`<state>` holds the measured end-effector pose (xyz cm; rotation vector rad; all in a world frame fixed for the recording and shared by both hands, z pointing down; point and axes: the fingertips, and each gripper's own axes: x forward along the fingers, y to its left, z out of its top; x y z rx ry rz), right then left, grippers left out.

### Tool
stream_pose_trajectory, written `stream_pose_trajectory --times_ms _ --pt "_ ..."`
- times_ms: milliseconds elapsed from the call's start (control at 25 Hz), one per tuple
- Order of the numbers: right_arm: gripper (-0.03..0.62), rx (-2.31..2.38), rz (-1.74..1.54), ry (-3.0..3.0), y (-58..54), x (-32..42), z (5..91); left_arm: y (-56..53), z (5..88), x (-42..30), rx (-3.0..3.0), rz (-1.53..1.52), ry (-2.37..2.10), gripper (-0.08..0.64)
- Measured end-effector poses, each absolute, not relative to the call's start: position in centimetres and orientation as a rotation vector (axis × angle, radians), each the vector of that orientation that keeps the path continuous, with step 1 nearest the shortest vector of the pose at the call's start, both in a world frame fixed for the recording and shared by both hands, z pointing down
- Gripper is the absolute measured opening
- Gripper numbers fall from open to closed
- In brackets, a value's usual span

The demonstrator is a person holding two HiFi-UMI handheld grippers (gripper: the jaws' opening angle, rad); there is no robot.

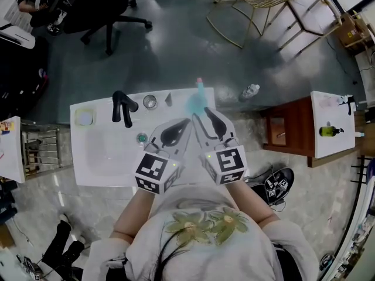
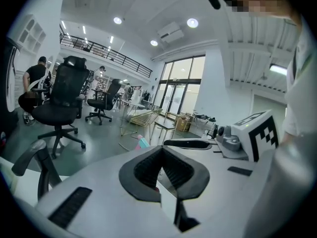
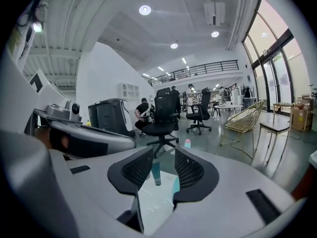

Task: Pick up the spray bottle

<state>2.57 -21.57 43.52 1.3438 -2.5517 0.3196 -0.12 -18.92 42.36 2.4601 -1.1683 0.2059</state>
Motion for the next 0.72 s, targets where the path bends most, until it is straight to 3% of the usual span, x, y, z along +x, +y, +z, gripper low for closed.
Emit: stream_pose_trajectory --times_ms 720 --pt "0.189 1.327 0.344 -2.412 -25.0 3.6 48.2 -20.5 43.9 -0.7 2.406 0.241 -1.169 0.009"
